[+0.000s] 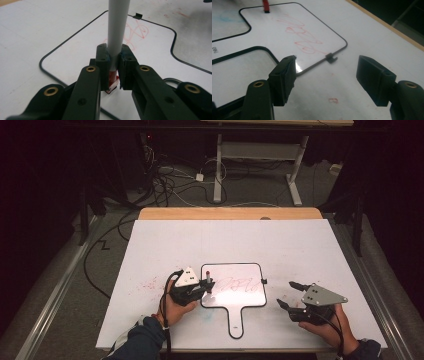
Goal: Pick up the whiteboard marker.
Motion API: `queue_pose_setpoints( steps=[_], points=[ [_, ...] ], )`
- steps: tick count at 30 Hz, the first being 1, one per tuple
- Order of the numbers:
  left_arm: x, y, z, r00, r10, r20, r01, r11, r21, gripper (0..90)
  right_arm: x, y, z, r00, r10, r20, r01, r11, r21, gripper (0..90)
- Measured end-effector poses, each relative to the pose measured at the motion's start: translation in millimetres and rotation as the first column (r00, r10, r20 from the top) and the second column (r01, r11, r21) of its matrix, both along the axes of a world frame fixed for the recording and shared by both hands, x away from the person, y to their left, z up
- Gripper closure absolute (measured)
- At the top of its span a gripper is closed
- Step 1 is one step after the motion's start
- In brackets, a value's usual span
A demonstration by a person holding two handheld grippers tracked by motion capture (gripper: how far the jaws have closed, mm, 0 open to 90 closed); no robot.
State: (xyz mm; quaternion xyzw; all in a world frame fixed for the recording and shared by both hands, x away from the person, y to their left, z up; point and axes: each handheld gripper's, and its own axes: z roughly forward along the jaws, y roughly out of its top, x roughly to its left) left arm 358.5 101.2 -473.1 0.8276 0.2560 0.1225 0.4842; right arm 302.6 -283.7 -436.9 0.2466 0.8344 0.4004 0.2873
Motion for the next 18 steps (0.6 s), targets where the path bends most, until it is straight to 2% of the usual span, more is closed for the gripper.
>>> queue_pose_setpoints(
  steps=[3,4,5,7,8,10,15,16,18],
  points=[
    [3.1,-9.4,0.0,0.9998,-0.017,0.007,0.017,0.9999,0.004,78.5,0.4,-1.5,1.0,0.9998,-0.018,0.009,0.018,0.9998,0.011,31.0],
    [6.4,-18.8,0.5,0.9995,-0.029,0.015,0.028,0.9996,0.01,78.5,0.7,-1.3,1.0,0.9997,-0.021,0.012,0.021,0.9998,0.006,31.0],
    [6.4,-18.8,0.5,0.9995,-0.029,0.015,0.028,0.9996,0.01,78.5,0.7,-1.3,1.0,0.9997,-0.021,0.012,0.021,0.9998,0.006,31.0],
    [10.0,-34.1,1.4,0.9985,-0.052,0.019,0.052,0.9985,0.017,78.5,0.9,0.1,-0.2,0.9999,-0.01,0.012,0.01,0.9999,-0.002,31.0],
    [10.0,-34.1,1.4,0.9985,-0.052,0.019,0.052,0.9985,0.017,78.5,0.9,0.1,-0.2,0.9999,-0.01,0.012,0.01,0.9999,-0.002,31.0],
    [10.4,-46.3,1.7,0.9968,-0.077,0.021,0.077,0.9967,0.027,78.5,0.5,1.3,-0.9,0.9999,-0.005,0.011,0.005,0.9999,-0.009,31.0],
    [10.4,-50.8,2.2,0.9948,-0.092,0.044,0.09,0.9943,0.057,78.5,1.1,0.8,-1.5,0.9999,-0.005,0.01,0.005,0.9999,-0.012,30.9],
    [11.2,-48.6,2.3,0.9946,-0.084,0.06,0.079,0.9936,0.08,78.5,1.4,0.4,-1.6,0.9999,-0.007,0.011,0.008,0.9999,-0.014,30.9],
    [14.8,-40.5,1.7,0.9965,-0.055,0.063,0.05,0.9949,0.088,78.5,1.4,-1.5,-1.2,0.9996,-0.021,0.018,0.021,0.9996,-0.02,31.0]
  ],
)
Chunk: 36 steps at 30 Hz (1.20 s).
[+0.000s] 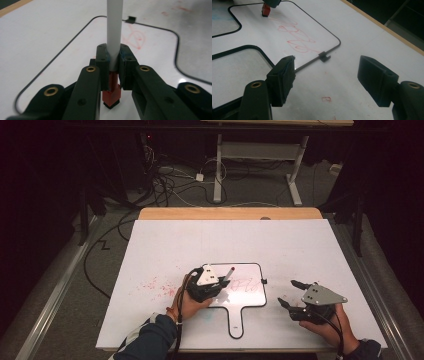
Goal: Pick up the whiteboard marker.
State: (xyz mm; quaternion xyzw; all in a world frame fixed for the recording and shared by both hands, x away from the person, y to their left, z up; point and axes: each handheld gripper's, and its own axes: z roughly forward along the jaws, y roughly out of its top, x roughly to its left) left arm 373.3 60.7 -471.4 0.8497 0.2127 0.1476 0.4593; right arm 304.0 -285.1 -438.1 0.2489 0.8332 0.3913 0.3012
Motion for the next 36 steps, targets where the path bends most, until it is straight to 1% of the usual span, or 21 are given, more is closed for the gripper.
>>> queue_pose_setpoints(
  steps=[2,3,4,5,6,12,15,18,20,23,24,26,27,28,29,30,31,32,33,34,36],
  points=[
    [5.7,14.1,-1.5,0.9992,0.037,-0.016,-0.037,0.9993,-0.008,78.5,-0.1,-0.9,0.7,1.0,-0.001,0.006,0.001,1.0,0.001,31.0],
    [5.7,14.1,-1.5,0.9992,0.037,-0.016,-0.037,0.9993,-0.008,78.4,0.1,-1.1,0.8,1.0,0.0,0.007,0.0,1.0,0.001,31.0],
    [7.9,22.3,-1.9,0.998,0.053,-0.034,-0.054,0.9982,-0.028,78.5,0.4,-1.2,0.8,1.0,-0.001,0.008,0.001,1.0,0.002,31.0],
    [7.9,22.3,-1.9,0.998,0.053,-0.034,-0.054,0.9982,-0.028,78.4,0.6,-1.2,0.8,1.0,0.0,0.008,0.0,1.0,0.002,31.0],
    [8.1,27.3,-1.7,0.9976,0.048,-0.049,-0.051,0.9975,-0.049,78.4,0.8,-1.1,0.8,1.0,0.001,0.006,-0.001,1.0,0.002,31.0],
    [5.1,26.3,1.1,0.9984,0.036,-0.043,-0.039,0.9977,-0.055,78.4,3.1,0.4,0.5,1.0,0.006,-0.005,-0.006,0.9998,0.017,31.3],
    [3.9,25.5,1.7,0.9986,0.033,-0.042,-0.035,0.9978,-0.055,78.4,3.6,1.5,-0.7,0.9999,0.004,-0.009,-0.004,0.9999,0.015,31.3],
    [3.7,27.2,1.8,0.9985,0.042,-0.036,-0.043,0.9978,-0.05,78.4,3.8,2.0,-1.5,1.0,0.002,-0.01,-0.002,1.0,0.007,31.3],
    [5.6,28.5,0.6,0.9978,0.051,-0.042,-0.053,0.9969,-0.059,78.4,3.8,2.0,-1.6,1.0,0.001,-0.01,0.0,1.0,0.008,31.3],
    [8.7,19.6,-2.5,0.9977,0.034,-0.059,-0.038,0.9973,-0.063,78.5,4.0,2.3,-1.7,0.9999,0.002,-0.011,-0.002,1.0,0.007,31.4],
    [9.1,9.6,-2.0,0.9986,0.006,-0.052,-0.009,0.9979,-0.064,78.4,4.0,2.5,-1.8,0.9999,0.002,-0.011,-0.002,1.0,0.006,31.4],
    [8.6,-2.8,-1.1,0.9987,-0.024,-0.045,0.022,0.9982,-0.055,78.4,4.2,3.1,-2.4,0.9999,0.008,-0.012,-0.008,1.0,0.004,31.4],
    [8.6,-2.8,-1.1,0.9987,-0.024,-0.045,0.022,0.9982,-0.055,78.4,4.4,3.5,-2.8,0.9999,0.009,-0.014,-0.008,1.0,0.003,31.4],
    [8.7,-14.0,0.0,0.998,-0.048,-0.042,0.046,0.9975,-0.053,78.4,5.0,3.9,-3.5,0.9998,0.013,-0.018,-0.013,0.9999,0.003,31.4],
    [8.7,-14.0,0.0,0.998,-0.048,-0.042,0.046,0.9975,-0.053,78.4,5.0,3.9,-3.5,0.9998,0.013,-0.018,-0.013,0.9999,0.003,31.4],
    [8.7,-20.4,0.7,0.9975,-0.061,-0.036,0.059,0.9972,-0.045,78.4,5.3,4.5,-4.3,0.9997,0.012,-0.021,-0.012,0.9999,0.001,31.4],
    [9.1,-27.5,1.6,0.9966,-0.075,-0.034,0.073,0.996,-0.05,78.4,5.4,4.4,-4.4,0.9997,0.013,-0.021,-0.013,0.9999,0.002,31.4],
    [9.1,-27.5,1.6,0.9966,-0.075,-0.034,0.073,0.996,-0.05,78.4,5.4,4.2,-4.6,0.9996,0.015,-0.025,-0.015,0.9999,0.005,31.4],
    [9.2,-31.5,2.7,0.9962,-0.081,-0.03,0.08,0.9954,-0.053,78.4,5.3,3.9,-4.6,0.9996,0.013,-0.027,-0.013,0.9999,0.006,31.4],
    [9.0,-36.4,4.6,0.9959,-0.089,-0.02,0.088,0.995,-0.047,78.4,5.8,3.3,-4.6,0.9996,0.012,-0.026,-0.012,0.9999,0.007,31.4],
    [8.4,-38.6,6.2,0.9954,-0.094,-0.014,0.093,0.9942,-0.053,78.4,6.0,2.8,-4.5,0.9996,0.009,-0.027,-0.009,0.9999,0.008,31.4]
  ],
)
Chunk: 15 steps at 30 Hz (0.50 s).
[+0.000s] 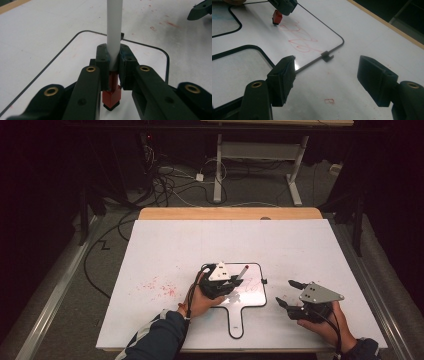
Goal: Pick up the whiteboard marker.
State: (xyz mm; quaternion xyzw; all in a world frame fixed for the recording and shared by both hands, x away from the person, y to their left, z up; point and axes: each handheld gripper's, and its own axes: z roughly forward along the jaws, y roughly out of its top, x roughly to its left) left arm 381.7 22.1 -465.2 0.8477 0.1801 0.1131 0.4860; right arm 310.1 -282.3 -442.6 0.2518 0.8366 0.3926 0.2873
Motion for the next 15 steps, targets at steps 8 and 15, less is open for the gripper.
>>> queue_pose_setpoints(
  steps=[8,15],
  points=[
    [-2.1,0.9,2.9,0.9996,0.001,0.027,-0.002,0.9997,0.024,78.4,3.0,-0.6,-0.2,1.0,-0.004,-0.006,0.004,0.9999,0.009,31.3],
    [4.7,19.6,-4.5,0.9994,0.029,0.021,-0.03,0.9981,0.053,78.4,2.9,0.5,-1.1,1.0,0.005,-0.003,-0.005,1.0,0.003,31.3]
  ],
)
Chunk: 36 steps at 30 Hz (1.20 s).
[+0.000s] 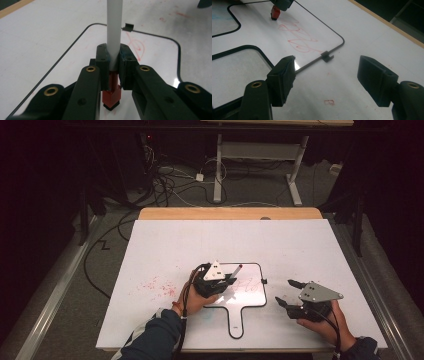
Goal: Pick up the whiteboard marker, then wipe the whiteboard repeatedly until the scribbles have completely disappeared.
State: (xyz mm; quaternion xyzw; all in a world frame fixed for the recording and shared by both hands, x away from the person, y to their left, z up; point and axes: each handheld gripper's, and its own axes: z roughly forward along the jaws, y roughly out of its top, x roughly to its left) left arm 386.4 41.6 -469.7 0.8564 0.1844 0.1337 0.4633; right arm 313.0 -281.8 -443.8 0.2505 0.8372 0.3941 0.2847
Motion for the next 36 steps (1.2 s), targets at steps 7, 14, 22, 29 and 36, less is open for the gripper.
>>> queue_pose_setpoints(
  steps=[7,14,22,29,36],
  points=[
    [-2.1,11.1,-0.2,0.9998,0.017,0.013,-0.017,0.9997,0.018,78.4,2.5,1.3,0.0,1.0,0.002,-0.002,-0.002,1.0,0.003,31.3],
    [-3.2,19.1,0.8,0.9996,0.026,0.011,-0.026,0.9997,0.005,78.4,6.4,0.5,1.5,0.9999,-0.01,-0.009,0.01,0.9997,0.021,31.3],
    [-7.4,9.0,6.7,0.9997,0.002,0.024,-0.001,0.9996,-0.03,78.3,10.5,3.7,2.5,0.9998,-0.003,-0.017,0.003,0.9991,0.042,32.2],
    [-10.0,-8.5,16.7,0.9988,-0.023,0.043,0.026,0.9969,-0.075,78.3,16.9,9.0,15.8,0.9986,0.048,-0.023,-0.045,0.9904,0.131,34.0],
    [-9.2,-25.8,25.0,0.9973,-0.035,0.064,0.043,0.9915,-0.123,78.2,30.6,18.5,31.2,0.9909,0.114,-0.072,-0.086,0.9461,0.312,35.2]
  ],
)
